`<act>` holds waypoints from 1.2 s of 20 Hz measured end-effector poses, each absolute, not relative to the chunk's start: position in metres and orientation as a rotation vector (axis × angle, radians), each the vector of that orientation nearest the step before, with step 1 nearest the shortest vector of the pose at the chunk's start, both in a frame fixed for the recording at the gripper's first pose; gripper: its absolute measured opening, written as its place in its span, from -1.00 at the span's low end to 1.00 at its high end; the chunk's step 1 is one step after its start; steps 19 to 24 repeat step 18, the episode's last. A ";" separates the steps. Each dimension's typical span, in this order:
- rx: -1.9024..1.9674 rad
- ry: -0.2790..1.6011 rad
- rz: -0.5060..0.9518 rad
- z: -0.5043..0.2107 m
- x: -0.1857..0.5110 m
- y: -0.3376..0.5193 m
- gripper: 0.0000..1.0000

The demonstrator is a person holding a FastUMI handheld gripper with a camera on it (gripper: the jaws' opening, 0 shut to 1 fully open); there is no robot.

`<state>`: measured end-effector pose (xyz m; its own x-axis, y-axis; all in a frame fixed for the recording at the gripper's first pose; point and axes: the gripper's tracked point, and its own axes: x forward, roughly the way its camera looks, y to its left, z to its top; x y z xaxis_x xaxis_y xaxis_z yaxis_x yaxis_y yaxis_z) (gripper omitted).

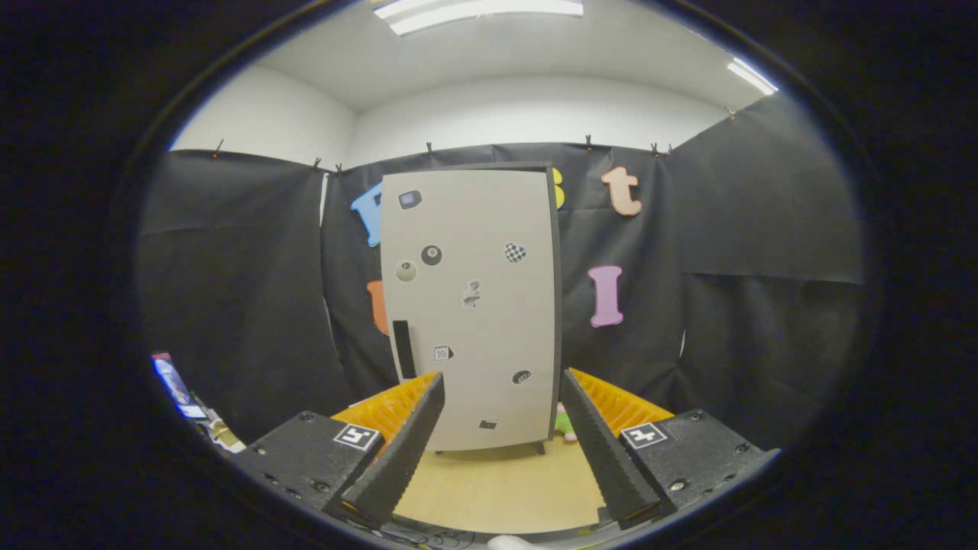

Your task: Open the shoe cabinet door, grab the shoes and put them into the shoe cabinet, then close the shoe cabinet door.

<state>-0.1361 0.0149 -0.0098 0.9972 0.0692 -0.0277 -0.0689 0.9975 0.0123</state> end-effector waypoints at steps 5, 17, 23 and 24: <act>0.018 0.032 0.075 -0.012 -0.132 0.015 0.99; 0.011 0.026 0.083 -0.010 -0.127 0.017 0.99; 0.008 0.025 0.085 -0.010 -0.127 0.017 0.99; 0.008 0.025 0.085 -0.010 -0.127 0.017 0.99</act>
